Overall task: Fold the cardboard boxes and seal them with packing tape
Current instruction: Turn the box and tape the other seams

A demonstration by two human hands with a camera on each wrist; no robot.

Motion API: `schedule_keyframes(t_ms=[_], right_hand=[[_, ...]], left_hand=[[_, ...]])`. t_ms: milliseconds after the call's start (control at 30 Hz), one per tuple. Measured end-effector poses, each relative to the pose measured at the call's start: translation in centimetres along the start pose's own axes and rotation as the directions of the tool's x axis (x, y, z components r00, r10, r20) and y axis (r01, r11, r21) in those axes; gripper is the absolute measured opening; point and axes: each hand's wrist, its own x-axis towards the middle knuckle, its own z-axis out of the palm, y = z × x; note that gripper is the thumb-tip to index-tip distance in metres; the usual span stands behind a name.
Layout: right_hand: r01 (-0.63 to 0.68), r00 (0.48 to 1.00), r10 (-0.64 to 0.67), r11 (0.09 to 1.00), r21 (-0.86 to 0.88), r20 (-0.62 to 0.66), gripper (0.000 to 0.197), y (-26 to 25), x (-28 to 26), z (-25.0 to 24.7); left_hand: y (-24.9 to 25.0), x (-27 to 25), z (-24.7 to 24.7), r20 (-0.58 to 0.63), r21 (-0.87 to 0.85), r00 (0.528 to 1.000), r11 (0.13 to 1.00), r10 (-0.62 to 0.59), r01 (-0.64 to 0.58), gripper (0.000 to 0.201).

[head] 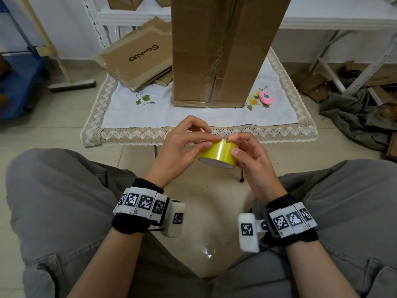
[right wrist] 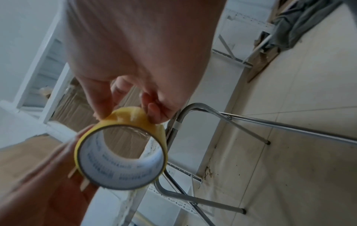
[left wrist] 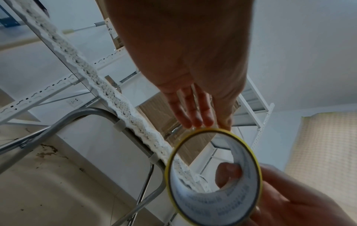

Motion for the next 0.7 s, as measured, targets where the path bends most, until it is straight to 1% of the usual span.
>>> schedule_keyframes(t_ms=[100,233,333,433,500,600,633,700], right_hand=[[-0.071,0.997,0.07,0.997,0.037,0.015,0.02,-0.19,-0.01,-0.11],[-0.122,0.992,0.121,0.99,0.074,0.025,0.018,-0.21,-0.04,-0.22],[-0.167,0.986,0.165,0.981,0.096,0.033,0.02,-0.25,-0.03,-0.3],[-0.207,0.977,0.2,0.972,0.107,0.074,0.018,-0.46,-0.12,-0.22],[-0.235,0.971,0.228,0.965,0.112,0.074,0.02,-0.55,-0.12,-0.16],[-0.249,0.966,0.235,0.958,0.139,0.111,0.044,-0.41,0.04,-0.29],[-0.241,0.967,0.227,0.96,0.14,0.113,0.047,-0.34,0.06,-0.28],[-0.206,0.976,0.197,0.973,0.104,0.093,0.042,-0.17,0.12,-0.27]], left_hand=[[-0.21,0.05,-0.29,0.054,-0.041,0.998,0.999,-0.014,0.016,0.022],[-0.01,-0.03,-0.57,0.106,-0.127,0.989,0.985,-0.107,0.12,0.017],[0.21,-0.09,-0.56,0.115,-0.141,0.984,0.978,-0.135,0.15,0.013],[0.31,-0.19,-0.47,0.081,-0.132,0.989,0.982,-0.125,0.135,0.009],[0.35,-0.2,-0.38,0.053,-0.113,0.993,0.988,-0.103,0.108,0.006],[0.36,-0.18,-0.03,-0.003,-0.037,0.997,0.997,-0.075,0.075,0.005],[0.31,-0.17,0.13,-0.032,-0.012,0.996,0.996,-0.087,0.087,0.005],[0.24,-0.12,0.4,-0.084,-0.009,0.987,0.99,-0.138,0.138,0.007]])
